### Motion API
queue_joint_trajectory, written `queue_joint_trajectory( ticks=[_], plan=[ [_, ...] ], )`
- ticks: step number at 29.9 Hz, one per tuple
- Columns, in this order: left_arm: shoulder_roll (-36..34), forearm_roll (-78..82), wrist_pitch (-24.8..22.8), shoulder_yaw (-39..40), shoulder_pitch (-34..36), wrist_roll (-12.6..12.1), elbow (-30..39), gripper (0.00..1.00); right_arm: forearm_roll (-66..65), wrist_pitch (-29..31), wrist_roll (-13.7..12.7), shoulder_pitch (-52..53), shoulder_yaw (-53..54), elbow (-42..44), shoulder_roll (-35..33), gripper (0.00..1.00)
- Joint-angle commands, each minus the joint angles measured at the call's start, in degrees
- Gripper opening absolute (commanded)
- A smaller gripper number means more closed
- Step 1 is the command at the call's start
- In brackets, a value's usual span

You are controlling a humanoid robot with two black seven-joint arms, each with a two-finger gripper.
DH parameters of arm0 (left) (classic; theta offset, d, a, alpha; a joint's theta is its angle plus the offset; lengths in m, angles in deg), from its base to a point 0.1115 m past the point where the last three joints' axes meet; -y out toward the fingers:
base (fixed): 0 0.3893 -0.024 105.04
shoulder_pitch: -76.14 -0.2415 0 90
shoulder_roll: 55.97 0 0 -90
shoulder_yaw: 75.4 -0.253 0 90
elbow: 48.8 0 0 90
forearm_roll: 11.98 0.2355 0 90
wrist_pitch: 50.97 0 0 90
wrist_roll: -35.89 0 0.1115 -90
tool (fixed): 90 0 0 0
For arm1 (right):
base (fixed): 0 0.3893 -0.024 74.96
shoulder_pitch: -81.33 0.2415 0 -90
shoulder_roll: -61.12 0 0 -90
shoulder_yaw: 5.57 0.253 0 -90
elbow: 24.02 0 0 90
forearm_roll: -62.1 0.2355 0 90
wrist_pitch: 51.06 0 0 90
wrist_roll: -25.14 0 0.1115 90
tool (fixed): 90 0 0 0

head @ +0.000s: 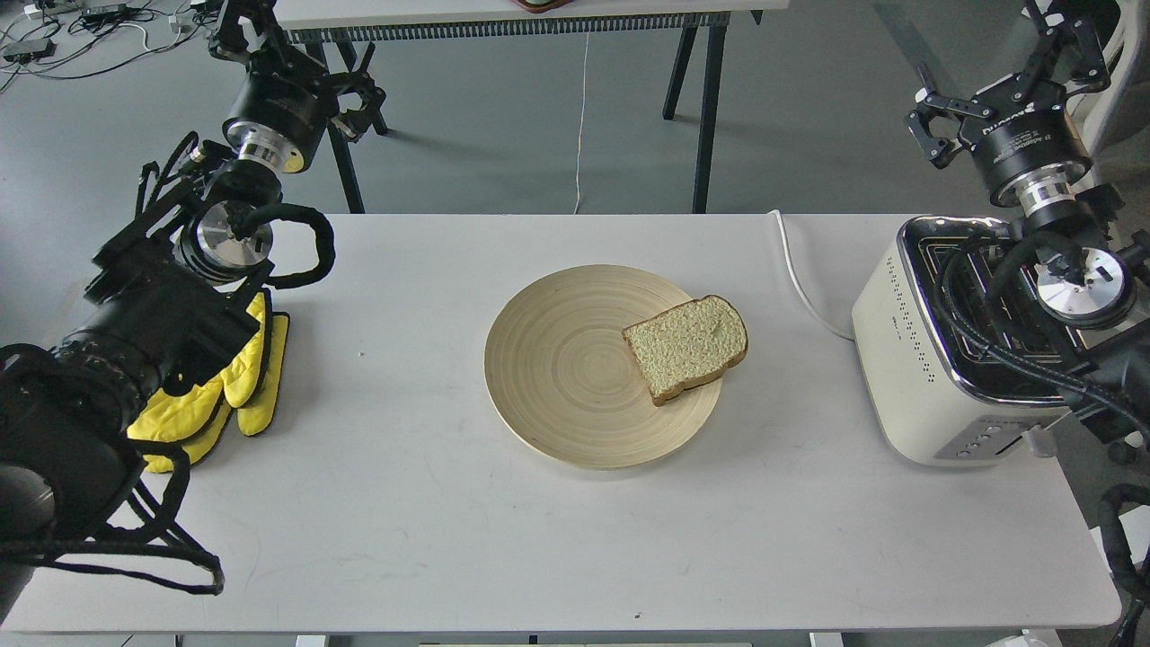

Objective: Put bread in toaster with right arm
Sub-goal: 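Lift the right gripper up and away from the toaster top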

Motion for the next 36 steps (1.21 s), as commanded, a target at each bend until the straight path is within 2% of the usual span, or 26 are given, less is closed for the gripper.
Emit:
queue_joint_trajectory(
  ticks=[1, 4, 9, 16, 22, 27, 32, 36],
  plan=[
    [-0.1, 0.0, 0.0, 0.0, 0.0, 0.2, 0.0, 1.0, 0.0, 0.0, 0.4, 0.0, -0.4, -0.4, 0.0, 1.0],
    [0.0, 0.0, 0.0, 0.1, -0.2, 1.2, -0.1, 1.0, -0.2, 0.0, 0.4, 0.1, -0.8, -0.3, 0.0, 1.0],
    [0.0, 0.0, 0.0, 0.0, -0.3, 1.3, -0.3, 1.0, -1.8, 0.0, 0.3, 0.7, -1.3, -0.8, -0.9, 1.0],
    [-0.1, 0.0, 0.0, 0.0, -0.3, 1.2, -0.3, 1.0, -13.8, 0.0, 0.3, 6.9, -7.0, -2.9, -2.1, 1.0],
    [-0.1, 0.0, 0.0, 0.0, -0.3, 1.3, -0.3, 1.0, -28.6, -6.9, 0.4, 7.9, -13.8, -11.8, -5.1, 0.99],
    [-0.1, 0.0, 0.0, 0.0, -0.3, 1.3, -0.3, 1.0, -39.3, -11.4, 0.6, 7.3, -17.8, -13.7, -5.3, 0.99],
    [-0.1, 0.0, 0.0, -0.1, -0.3, 1.3, -0.3, 1.0, -41.8, -17.0, 0.6, 6.5, -26.3, -13.5, -4.8, 0.99],
    [0.0, 0.0, 0.0, -0.1, -0.3, 1.3, -0.3, 1.0, -42.0, -24.0, 0.6, 6.5, -36.0, -13.0, -1.3, 0.99]
  ],
)
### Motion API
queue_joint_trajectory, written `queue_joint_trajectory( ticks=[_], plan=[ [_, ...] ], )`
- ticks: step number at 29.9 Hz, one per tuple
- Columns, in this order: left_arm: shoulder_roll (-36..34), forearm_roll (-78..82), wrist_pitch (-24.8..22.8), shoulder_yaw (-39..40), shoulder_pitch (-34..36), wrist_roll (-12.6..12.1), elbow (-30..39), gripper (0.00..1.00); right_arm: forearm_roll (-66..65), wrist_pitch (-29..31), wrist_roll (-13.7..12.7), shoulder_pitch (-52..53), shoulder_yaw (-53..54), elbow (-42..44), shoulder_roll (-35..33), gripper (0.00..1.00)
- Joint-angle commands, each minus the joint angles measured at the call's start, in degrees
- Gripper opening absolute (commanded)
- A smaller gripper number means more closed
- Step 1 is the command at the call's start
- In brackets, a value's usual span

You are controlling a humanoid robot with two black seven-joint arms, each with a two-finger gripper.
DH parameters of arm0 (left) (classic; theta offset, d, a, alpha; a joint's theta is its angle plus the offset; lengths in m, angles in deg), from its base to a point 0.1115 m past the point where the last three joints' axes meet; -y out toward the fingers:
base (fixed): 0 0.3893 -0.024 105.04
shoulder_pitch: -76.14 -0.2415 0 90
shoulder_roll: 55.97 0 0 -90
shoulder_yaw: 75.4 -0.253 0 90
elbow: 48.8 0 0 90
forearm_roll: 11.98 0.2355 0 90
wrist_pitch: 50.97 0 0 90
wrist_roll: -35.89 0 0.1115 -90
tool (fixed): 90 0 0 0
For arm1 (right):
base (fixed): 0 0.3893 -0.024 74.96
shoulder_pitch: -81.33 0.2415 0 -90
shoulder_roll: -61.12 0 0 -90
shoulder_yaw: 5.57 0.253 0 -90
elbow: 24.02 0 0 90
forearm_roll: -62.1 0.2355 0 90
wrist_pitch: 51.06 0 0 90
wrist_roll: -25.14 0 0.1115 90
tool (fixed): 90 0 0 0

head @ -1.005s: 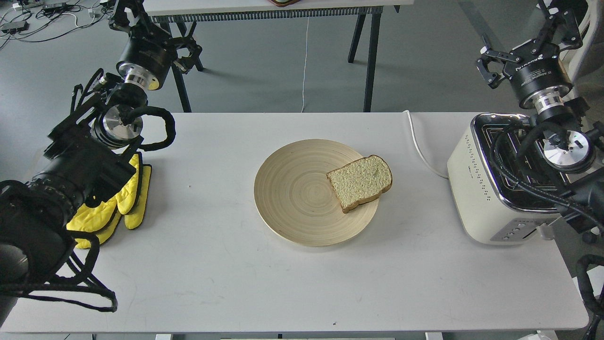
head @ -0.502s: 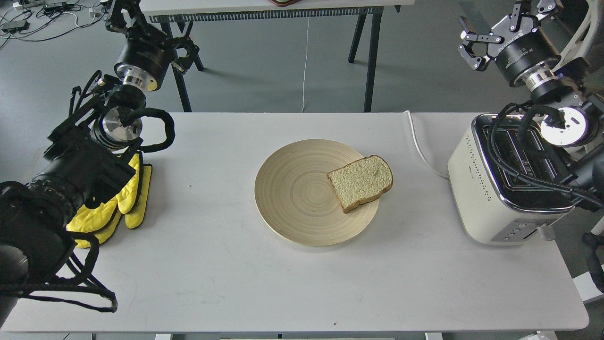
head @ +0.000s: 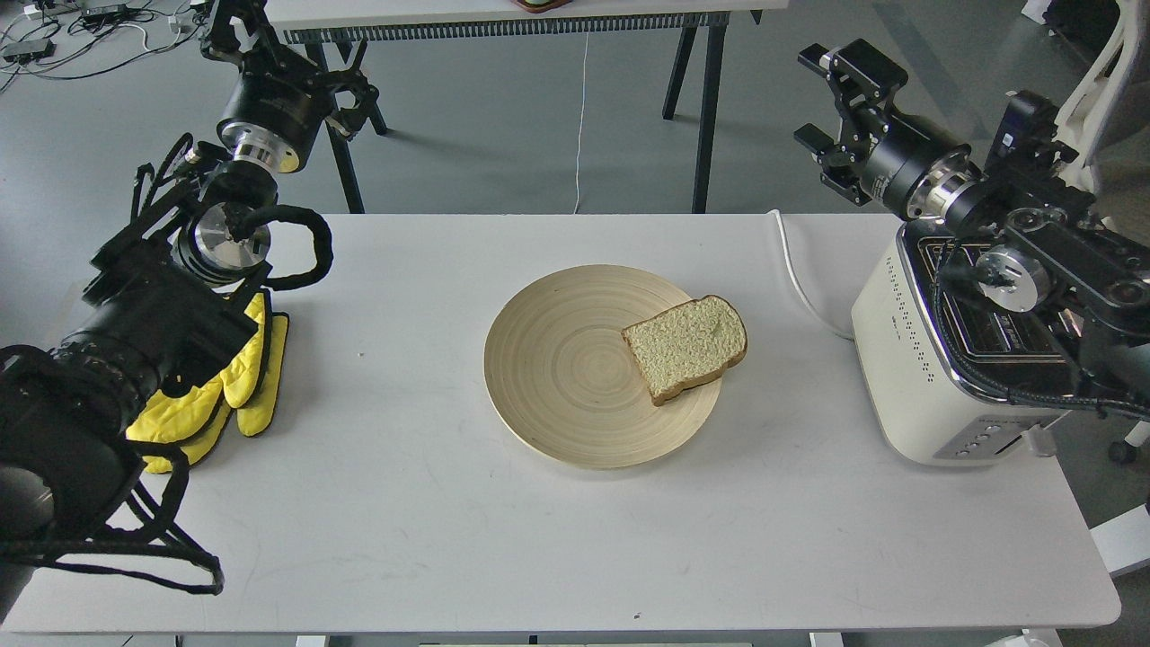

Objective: Put bread in toaster with right arm
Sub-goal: 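Lift the right gripper up and away from the toaster top, then move the right gripper toward the bread slice in the wooden bowl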

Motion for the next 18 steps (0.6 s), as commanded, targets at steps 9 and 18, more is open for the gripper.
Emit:
queue_joint_trajectory(
  ticks=[9, 18],
  plan=[
    [0.2, 0.0, 0.0, 0.0, 0.0, 0.0, 0.0, 1.0, -2.9, -14.0, -1.1, 0.7, -21.1, 3.3, 7.5, 0.99],
    [0.2, 0.0, 0.0, 0.1, 0.0, 0.0, 0.0, 1.0, -2.9, -14.1, -5.0, -0.1, -25.7, 4.4, 8.6, 0.99]
  ],
)
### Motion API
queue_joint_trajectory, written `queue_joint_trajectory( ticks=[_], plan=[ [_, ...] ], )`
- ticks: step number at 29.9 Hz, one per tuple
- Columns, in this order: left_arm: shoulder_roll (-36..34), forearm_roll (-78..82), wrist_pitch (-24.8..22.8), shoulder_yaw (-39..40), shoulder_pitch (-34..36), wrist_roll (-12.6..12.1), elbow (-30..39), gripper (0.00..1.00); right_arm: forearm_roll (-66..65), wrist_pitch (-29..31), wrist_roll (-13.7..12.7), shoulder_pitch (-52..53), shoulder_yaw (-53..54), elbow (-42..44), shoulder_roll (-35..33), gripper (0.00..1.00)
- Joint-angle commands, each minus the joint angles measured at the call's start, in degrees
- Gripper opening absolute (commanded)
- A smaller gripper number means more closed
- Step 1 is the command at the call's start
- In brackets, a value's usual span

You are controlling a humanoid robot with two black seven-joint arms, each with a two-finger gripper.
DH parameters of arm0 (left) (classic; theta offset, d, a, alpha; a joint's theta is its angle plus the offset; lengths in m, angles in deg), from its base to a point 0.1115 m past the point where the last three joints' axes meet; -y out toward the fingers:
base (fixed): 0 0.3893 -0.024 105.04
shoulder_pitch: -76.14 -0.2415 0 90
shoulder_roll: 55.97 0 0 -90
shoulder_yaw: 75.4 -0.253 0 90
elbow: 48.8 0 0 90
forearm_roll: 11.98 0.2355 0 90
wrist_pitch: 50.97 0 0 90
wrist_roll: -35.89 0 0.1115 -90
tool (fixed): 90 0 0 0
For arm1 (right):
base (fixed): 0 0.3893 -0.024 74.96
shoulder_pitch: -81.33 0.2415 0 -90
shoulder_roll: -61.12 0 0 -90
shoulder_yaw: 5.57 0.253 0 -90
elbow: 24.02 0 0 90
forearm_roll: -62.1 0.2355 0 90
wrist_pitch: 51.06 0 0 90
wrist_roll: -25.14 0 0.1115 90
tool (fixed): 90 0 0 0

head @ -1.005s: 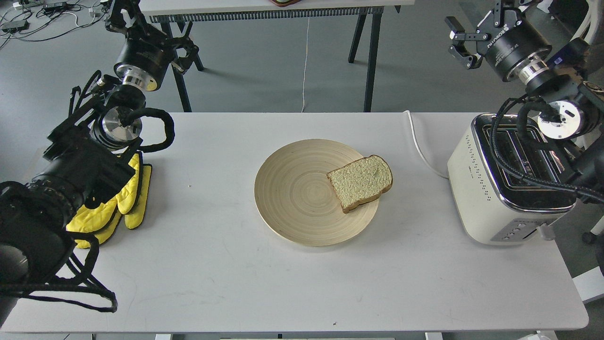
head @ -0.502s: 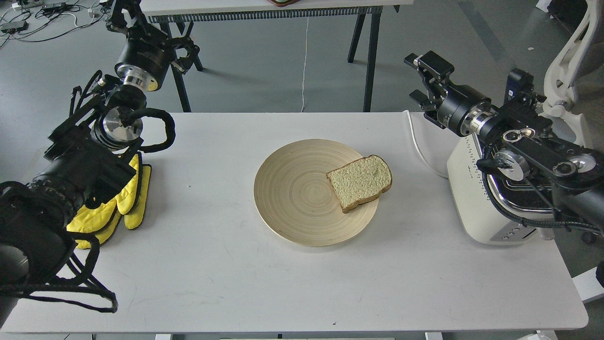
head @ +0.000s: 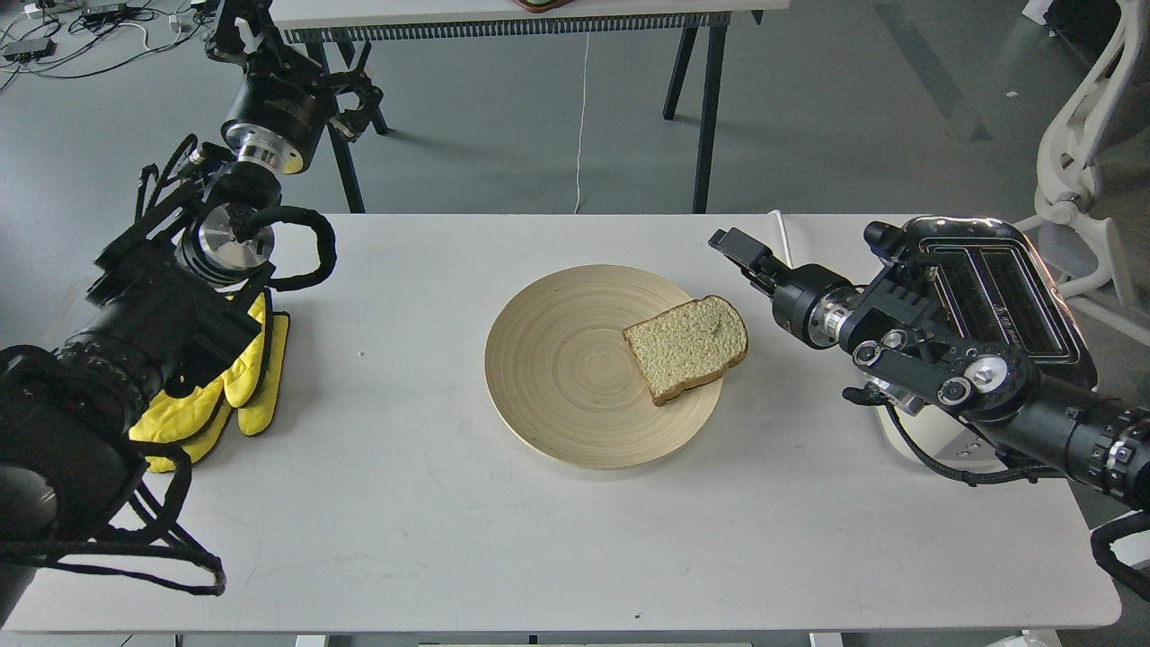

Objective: Put bread in toaster with right arm
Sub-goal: 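Move the right gripper toward the bread slice in the wooden bowl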

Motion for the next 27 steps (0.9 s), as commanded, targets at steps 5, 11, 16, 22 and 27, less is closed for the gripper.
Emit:
queue_joint_trajectory(
  ticks=[5, 11, 16, 22, 27],
  plan=[
    [0.0, -0.1, 0.0, 0.0, 0.0, 0.0, 0.0, 1.0, 0.1, -0.1, -1.5, 0.0, -5.6, -0.2, 0.1, 0.98],
    [0.0, -0.1, 0.0, 0.0, 0.0, 0.0, 0.0, 1.0, 0.2, 0.1, -1.5, -0.5, -6.1, -0.5, 0.0, 0.83],
    [0.1, -0.1, 0.0, 0.0, 0.0, 0.0, 0.0, 1.0, 0.1, 0.0, -1.6, -1.8, -6.2, 0.0, 0.2, 0.72],
    [0.1, -0.1, 0.0, 0.0, 0.0, 0.0, 0.0, 1.0, 0.1, 0.0, -1.7, -2.2, -6.2, 0.1, 0.9, 0.65],
    [0.1, -0.1, 0.0, 0.0, -0.1, 0.0, 0.0, 1.0, 0.2, 0.0, -1.5, -2.2, -6.1, 0.1, 0.9, 0.62]
  ],
)
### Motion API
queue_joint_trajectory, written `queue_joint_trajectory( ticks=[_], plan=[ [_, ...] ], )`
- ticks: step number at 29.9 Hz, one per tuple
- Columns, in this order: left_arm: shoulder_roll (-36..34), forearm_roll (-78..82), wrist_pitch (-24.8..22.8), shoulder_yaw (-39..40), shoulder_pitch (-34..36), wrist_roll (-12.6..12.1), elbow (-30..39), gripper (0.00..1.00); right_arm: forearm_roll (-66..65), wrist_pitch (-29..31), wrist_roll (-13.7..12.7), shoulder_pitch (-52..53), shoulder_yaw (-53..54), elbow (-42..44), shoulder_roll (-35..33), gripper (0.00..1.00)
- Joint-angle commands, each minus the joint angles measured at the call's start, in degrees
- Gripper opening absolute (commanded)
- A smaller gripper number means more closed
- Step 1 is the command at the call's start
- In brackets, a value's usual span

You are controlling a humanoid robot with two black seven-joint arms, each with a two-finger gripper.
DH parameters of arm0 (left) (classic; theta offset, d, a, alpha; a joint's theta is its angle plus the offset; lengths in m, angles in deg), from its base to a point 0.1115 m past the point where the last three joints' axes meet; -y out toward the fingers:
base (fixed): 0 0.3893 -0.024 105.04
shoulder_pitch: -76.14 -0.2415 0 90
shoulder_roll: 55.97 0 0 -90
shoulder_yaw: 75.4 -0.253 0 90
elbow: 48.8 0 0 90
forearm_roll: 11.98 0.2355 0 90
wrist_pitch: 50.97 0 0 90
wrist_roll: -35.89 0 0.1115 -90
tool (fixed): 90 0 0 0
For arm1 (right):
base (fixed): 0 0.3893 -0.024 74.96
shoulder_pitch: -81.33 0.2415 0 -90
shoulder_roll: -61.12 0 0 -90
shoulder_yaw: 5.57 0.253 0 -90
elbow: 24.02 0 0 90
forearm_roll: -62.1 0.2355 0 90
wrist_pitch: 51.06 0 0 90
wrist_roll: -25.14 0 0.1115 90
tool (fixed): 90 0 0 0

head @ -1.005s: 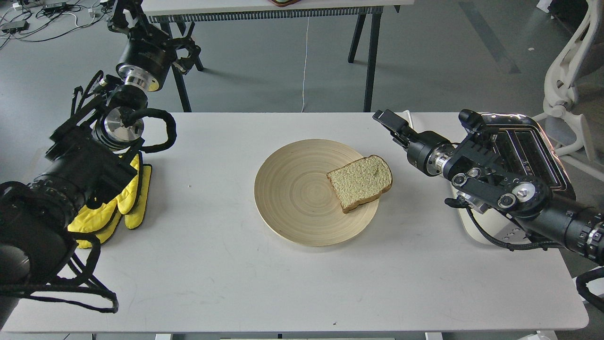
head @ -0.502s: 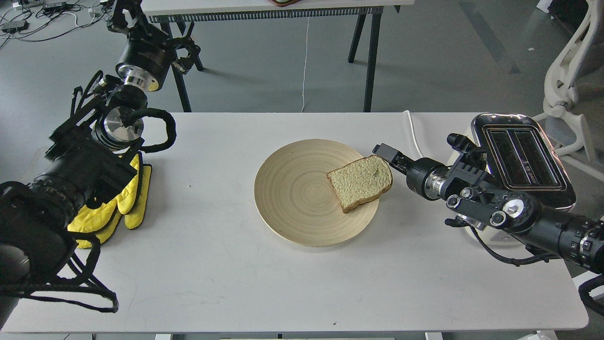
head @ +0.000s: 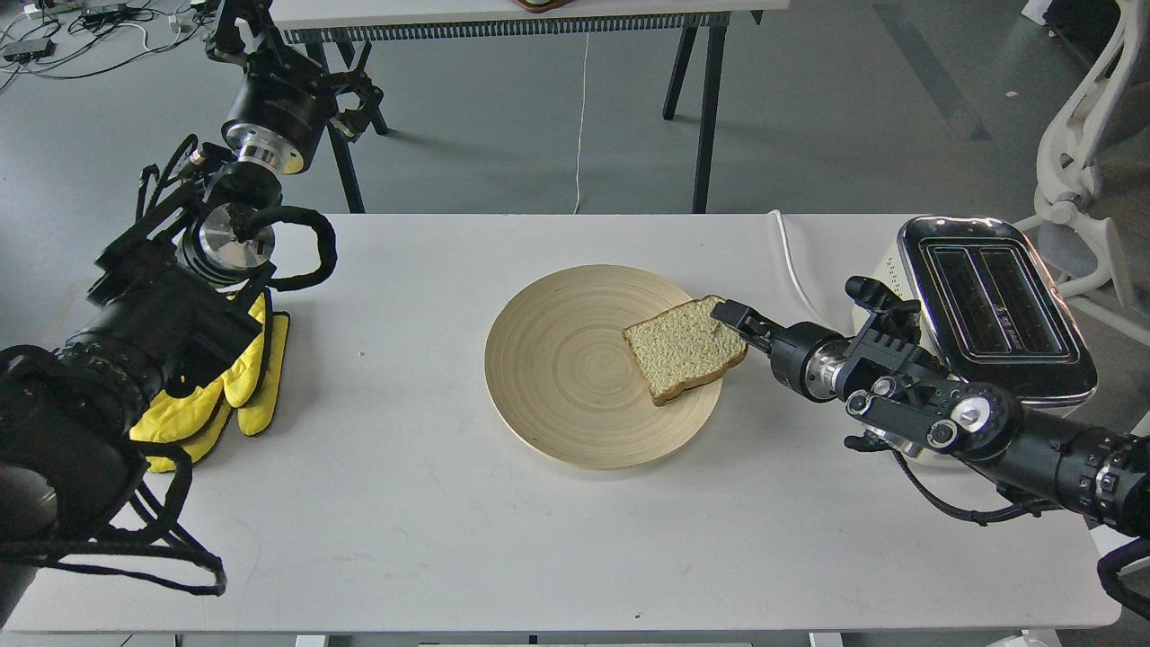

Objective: Put bread in toaster with right arm
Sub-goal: 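Close the right gripper on the edge of the bread slice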

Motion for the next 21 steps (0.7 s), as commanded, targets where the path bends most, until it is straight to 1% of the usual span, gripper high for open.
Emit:
queue_joint_trajectory(
  ticks=[1, 4, 6, 14, 16, 18, 21],
  plan=[
    [0.0, 0.0, 0.0, 0.0, 0.1, 0.1, 0.0, 1.0, 0.3, 0.0, 0.2, 0.0, 0.3, -0.1, 0.1, 0.61],
    [0.0, 0.0, 0.0, 0.0, 0.1, 0.0, 0.0, 1.0, 0.1, -0.1, 0.2, -0.1, 0.5, 0.0, 0.5, 0.6],
    [0.0, 0.0, 0.0, 0.0, 0.0, 0.1, 0.0, 1.0, 0.1, -0.2, 0.1, -0.1, 0.3, 0.1, 1.1, 0.56],
    [0.0, 0.0, 0.0, 0.0, 0.1, 0.1, 0.0, 1.0, 0.1, -0.2, -0.1, 0.0, 0.1, 0.2, 1.2, 0.25],
    [0.0, 0.0, 0.0, 0.0, 0.1, 0.1, 0.0, 1.0, 0.1, -0.2, -0.1, 0.0, 0.0, 0.2, 1.1, 0.19],
    [0.0, 0.0, 0.0, 0.0, 0.1, 0.1, 0.0, 1.0, 0.1, -0.2, -0.2, 0.0, 0.0, 0.2, 1.1, 0.16],
    [0.0, 0.0, 0.0, 0.0, 0.1, 0.1, 0.0, 1.0, 0.1, -0.3, -0.9, 0.1, 0.2, 0.2, 1.1, 0.07]
  ],
)
